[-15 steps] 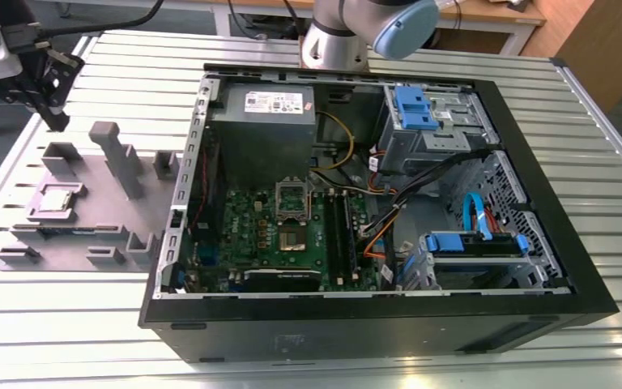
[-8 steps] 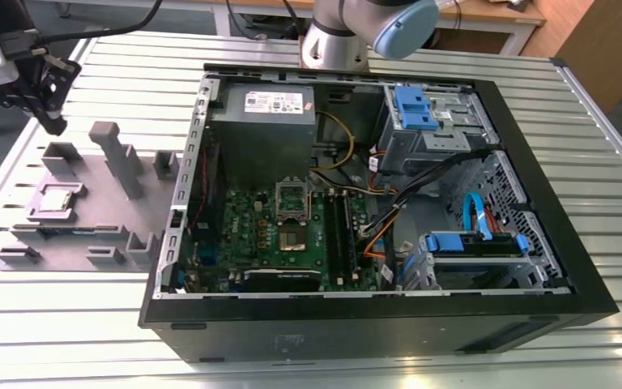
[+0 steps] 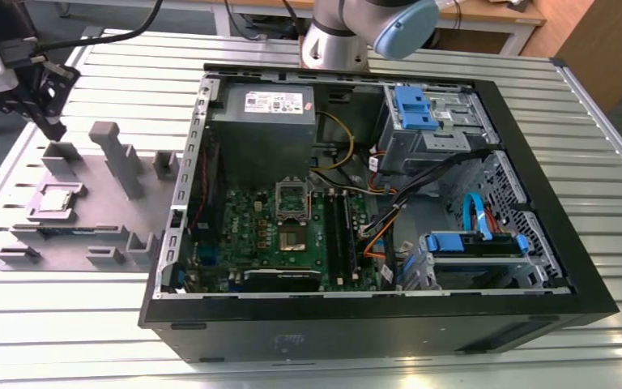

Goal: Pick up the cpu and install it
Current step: 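Reach for the cpu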

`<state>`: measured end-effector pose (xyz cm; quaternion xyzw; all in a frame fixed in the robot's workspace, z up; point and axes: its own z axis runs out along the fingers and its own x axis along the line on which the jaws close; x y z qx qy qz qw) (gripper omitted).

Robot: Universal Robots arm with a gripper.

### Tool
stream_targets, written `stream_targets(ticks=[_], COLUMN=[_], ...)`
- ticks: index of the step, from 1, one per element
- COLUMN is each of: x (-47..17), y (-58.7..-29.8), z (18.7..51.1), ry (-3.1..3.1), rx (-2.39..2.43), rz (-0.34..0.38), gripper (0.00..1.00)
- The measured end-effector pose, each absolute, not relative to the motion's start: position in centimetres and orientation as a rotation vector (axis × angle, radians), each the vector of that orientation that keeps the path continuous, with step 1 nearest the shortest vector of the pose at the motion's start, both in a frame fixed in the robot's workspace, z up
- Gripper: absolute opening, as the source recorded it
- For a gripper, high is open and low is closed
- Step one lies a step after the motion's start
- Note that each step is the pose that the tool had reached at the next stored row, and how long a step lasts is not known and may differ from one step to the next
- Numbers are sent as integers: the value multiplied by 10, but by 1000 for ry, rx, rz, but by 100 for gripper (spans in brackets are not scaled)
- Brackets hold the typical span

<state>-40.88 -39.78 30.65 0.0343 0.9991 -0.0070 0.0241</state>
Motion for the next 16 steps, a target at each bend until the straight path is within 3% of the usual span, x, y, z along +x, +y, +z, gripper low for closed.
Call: stream_targets(ticks=[16], x=[-411], y=[-403], z=[300], ry=[3092], rx=[106], rz=[-22], gripper=[11])
